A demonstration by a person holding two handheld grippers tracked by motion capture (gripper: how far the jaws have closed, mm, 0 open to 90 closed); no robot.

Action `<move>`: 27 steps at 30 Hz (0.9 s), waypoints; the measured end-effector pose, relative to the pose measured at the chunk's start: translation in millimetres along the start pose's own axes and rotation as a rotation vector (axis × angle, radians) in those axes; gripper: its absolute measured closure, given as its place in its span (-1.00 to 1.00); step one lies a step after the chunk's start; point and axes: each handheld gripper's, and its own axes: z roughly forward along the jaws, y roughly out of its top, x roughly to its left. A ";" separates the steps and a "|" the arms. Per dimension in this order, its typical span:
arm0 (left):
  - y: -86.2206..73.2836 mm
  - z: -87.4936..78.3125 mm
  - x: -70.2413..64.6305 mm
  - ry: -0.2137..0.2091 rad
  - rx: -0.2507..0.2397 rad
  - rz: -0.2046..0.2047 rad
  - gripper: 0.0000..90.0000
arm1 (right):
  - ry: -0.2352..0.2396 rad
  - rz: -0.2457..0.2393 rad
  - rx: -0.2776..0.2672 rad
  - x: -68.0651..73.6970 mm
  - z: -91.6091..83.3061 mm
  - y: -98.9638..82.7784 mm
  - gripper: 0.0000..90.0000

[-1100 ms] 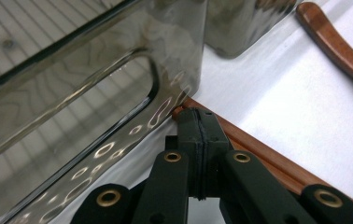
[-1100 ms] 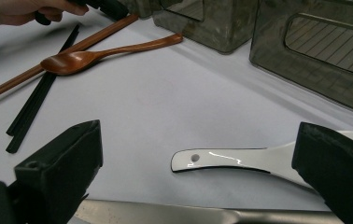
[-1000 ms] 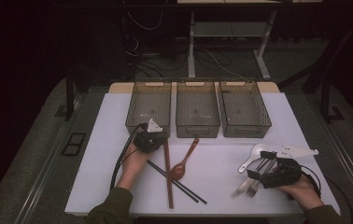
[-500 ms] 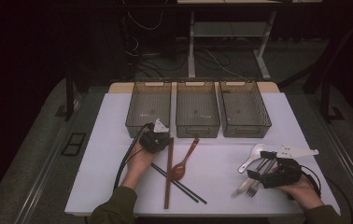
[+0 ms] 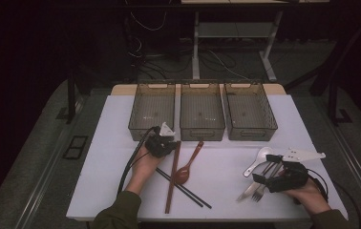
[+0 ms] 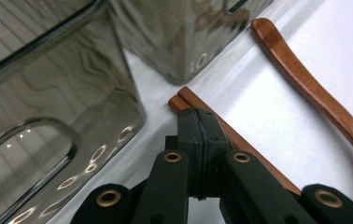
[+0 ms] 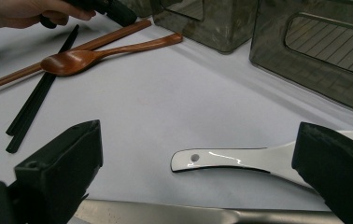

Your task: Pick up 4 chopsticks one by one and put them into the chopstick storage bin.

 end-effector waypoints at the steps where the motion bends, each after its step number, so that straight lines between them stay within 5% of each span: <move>1: 0.7 0.7 -1.2 -0.005 -0.005 0.002 0.98 | 0.000 0.000 0.000 0.0 0.0 0.0 -0.96; 12: 7.7 5.1 -12.1 -0.024 0.000 0.034 0.97 | 0.001 0.004 0.000 -0.1 -0.6 0.0 -0.96; 21: 11.3 -8.8 -26.2 -0.028 -0.004 -0.042 0.42 | -0.001 0.000 0.001 0.0 -0.9 -0.1 -0.96; 27: 8.4 -7.0 -29.4 -0.015 0.029 -0.069 0.33 | -0.004 -0.003 0.003 0.4 -1.0 -0.1 -0.96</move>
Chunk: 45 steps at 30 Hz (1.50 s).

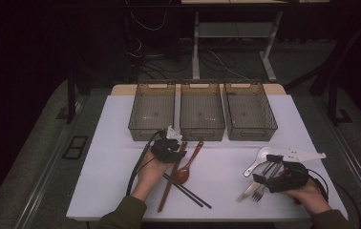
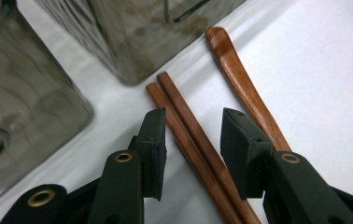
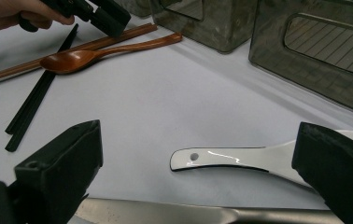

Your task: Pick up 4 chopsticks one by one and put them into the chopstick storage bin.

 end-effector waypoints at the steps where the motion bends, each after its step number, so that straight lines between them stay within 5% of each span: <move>1: 0.0 0.0 0.0 0.000 0.000 0.000 0.33 | 0.000 0.000 0.000 0.0 0.0 0.0 -0.96; 32: -6.1 -0.7 6.9 0.008 0.039 0.034 0.65 | 0.001 -0.003 0.001 -0.7 0.7 0.2 -0.96; 45: -5.7 -4.2 8.5 0.004 0.014 0.033 0.52 | 0.001 -0.001 0.000 -0.6 0.4 0.2 -0.96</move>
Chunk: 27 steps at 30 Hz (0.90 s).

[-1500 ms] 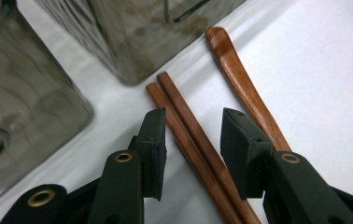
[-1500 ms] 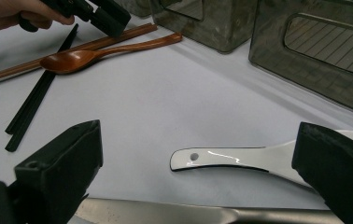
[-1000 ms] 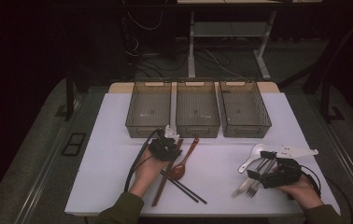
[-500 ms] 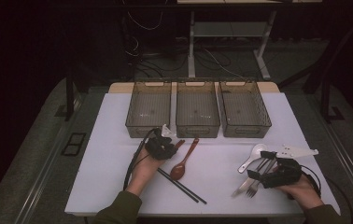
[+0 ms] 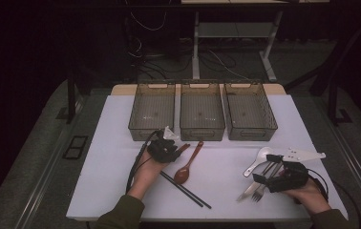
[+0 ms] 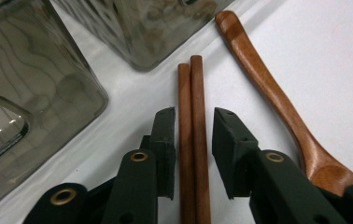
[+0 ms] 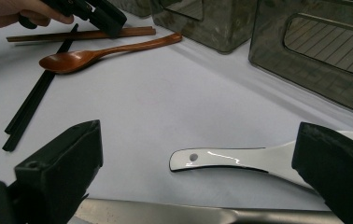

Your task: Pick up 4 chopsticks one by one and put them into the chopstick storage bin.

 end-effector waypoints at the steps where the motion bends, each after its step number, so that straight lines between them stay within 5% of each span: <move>1: 0.2 -1.0 0.3 -0.003 -0.003 -0.003 0.50 | 0.000 0.000 -0.001 0.0 0.0 0.0 -0.96; 11: -2.7 -14.6 6.9 -0.054 -0.034 -0.008 0.22 | 0.004 -0.002 0.001 0.0 0.6 -0.2 -0.96; 20: -15.2 -39.5 8.1 -0.136 -0.088 -0.053 -0.09 | 0.007 0.001 0.006 0.4 0.8 -0.5 -0.96; 27: -35.4 -59.3 7.4 -0.135 -0.113 -0.052 -0.21 | 0.009 -0.001 0.008 0.9 1.8 -0.8 -0.96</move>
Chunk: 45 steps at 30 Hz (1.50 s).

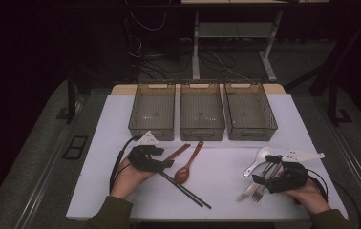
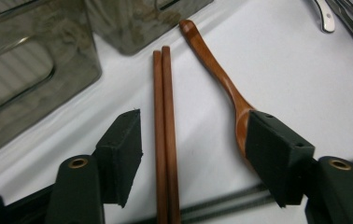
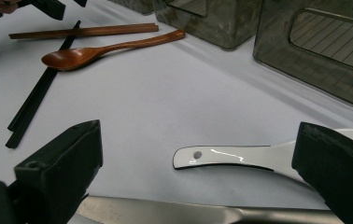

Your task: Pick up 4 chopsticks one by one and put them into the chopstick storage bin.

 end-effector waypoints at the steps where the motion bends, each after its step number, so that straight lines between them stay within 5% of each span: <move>1: -3.0 -2.8 0.0 0.001 -0.009 -0.001 -0.25 | 0.004 -0.003 0.004 1.3 1.1 -0.1 -0.96; 16: -37.5 -29.9 10.3 0.050 -0.053 -0.050 -0.39 | 0.003 -0.030 0.043 12.5 19.3 -0.7 -0.96; 20: -40.5 -32.7 14.2 0.067 -0.049 -0.062 -0.27 | 0.006 -0.040 0.046 13.7 20.2 -0.9 -0.96; 22: -41.4 -33.1 15.5 0.066 -0.046 -0.062 -0.05 | 0.005 -0.041 0.052 14.3 20.9 -0.9 -0.96; 32: -43.5 -27.3 16.5 0.021 0.008 -0.048 0.49 | 0.003 -0.048 0.055 14.9 20.8 -1.1 -0.96; 45: -42.2 -19.3 14.4 0.007 0.054 -0.032 0.69 | -0.001 -0.051 0.062 15.1 21.1 -1.2 -0.96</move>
